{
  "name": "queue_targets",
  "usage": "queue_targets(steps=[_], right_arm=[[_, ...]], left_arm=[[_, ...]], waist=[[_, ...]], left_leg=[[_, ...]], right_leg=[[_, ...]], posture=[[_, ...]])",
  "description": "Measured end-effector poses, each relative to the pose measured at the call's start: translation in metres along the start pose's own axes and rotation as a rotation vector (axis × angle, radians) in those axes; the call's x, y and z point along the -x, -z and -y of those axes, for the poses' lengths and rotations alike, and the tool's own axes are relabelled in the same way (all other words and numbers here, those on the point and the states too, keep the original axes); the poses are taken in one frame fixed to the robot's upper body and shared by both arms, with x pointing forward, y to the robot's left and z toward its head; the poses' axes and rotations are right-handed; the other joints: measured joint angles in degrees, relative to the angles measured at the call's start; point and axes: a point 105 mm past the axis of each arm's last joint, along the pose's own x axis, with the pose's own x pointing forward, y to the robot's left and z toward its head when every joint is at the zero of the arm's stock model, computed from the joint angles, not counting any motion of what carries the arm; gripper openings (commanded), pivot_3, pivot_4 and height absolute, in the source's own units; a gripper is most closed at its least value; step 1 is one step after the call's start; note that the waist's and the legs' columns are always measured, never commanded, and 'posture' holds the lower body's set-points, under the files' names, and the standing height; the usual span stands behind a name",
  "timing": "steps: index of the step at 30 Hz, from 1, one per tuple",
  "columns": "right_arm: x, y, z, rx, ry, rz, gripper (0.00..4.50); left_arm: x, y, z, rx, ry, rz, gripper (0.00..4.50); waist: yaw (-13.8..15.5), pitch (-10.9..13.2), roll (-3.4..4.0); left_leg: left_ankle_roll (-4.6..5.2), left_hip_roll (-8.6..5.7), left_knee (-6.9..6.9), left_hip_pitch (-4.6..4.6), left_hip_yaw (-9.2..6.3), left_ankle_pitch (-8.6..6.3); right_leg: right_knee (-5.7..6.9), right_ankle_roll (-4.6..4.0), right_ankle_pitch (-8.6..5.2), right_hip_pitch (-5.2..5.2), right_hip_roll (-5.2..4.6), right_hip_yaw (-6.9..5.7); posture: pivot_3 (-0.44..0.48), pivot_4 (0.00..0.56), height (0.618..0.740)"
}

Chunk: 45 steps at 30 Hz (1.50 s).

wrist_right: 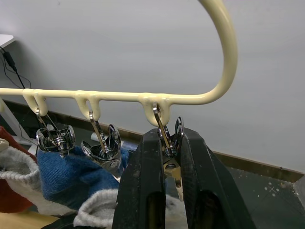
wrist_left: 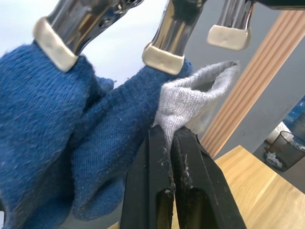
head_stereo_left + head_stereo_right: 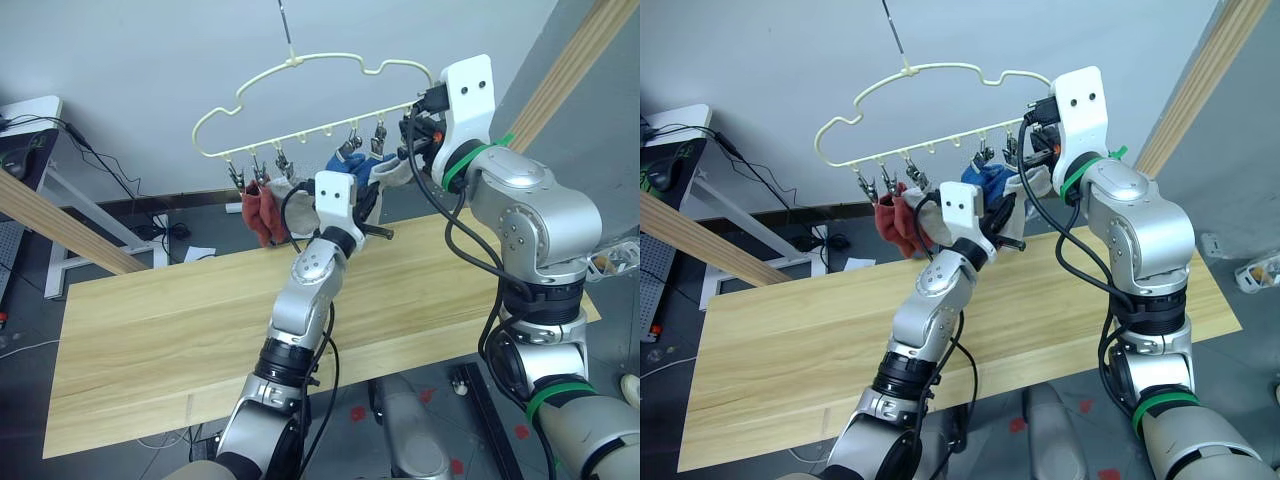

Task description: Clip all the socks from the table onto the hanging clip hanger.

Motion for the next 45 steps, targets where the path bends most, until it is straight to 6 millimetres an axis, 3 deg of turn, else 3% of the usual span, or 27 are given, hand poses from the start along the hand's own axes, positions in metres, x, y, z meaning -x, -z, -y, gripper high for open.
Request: queue_targets(steps=[11,24,32,39,45], right_arm=[[0.003,0.001,-0.001,0.019,-0.017,-0.01,0.12],[0.007,0.006,-0.003,0.07,-0.067,-0.021,0.12],[0.008,0.003,0.0,0.073,-0.056,-0.008,0.12],[0.007,-0.002,0.005,0.032,-0.036,0.013,0.12],[0.008,-0.008,0.008,-0.013,-0.025,0.031,0.12]], left_arm=[[-0.005,-0.021,0.014,0.009,0.086,0.063,0.0],[-0.007,-0.03,0.018,0.027,0.145,0.091,0.0],[-0.007,-0.031,0.017,0.011,0.15,0.092,0.0],[-0.001,-0.016,0.013,0.012,0.129,0.054,0.0],[0.0,-0.016,0.011,-0.006,0.12,0.06,0.0]], waist=[[-0.01,0.0,0.0],[0.02,0.0,0.0],[0.01,0.0,0.0],[-0.03,0.0,0.0],[-0.11,0.0,0.0]], left_leg=[[0.0,0.0,-0.02,-0.01,0.02,0.0],[0.0,-0.01,-0.02,-0.03,0.01,0.0],[0.0,-0.01,-0.02,-0.04,0.0,0.0],[0.0,0.0,-0.02,-0.04,0.0,0.0],[0.0,0.0,-0.02,-0.04,0.02,0.0]], right_leg=[[-0.01,0.0,0.0,-0.02,0.0,0.01],[-0.04,0.01,0.0,-0.02,0.0,0.0],[-0.04,0.0,0.0,-0.02,0.0,0.0],[-0.03,-0.01,0.01,-0.03,0.0,0.0],[-0.03,-0.01,0.01,-0.03,0.0,0.01]], posture=[[-0.271,0.323,0.74],[-0.275,0.316,0.74],[-0.278,0.319,0.74],[-0.28,0.316,0.74],[-0.28,0.315,0.74]])
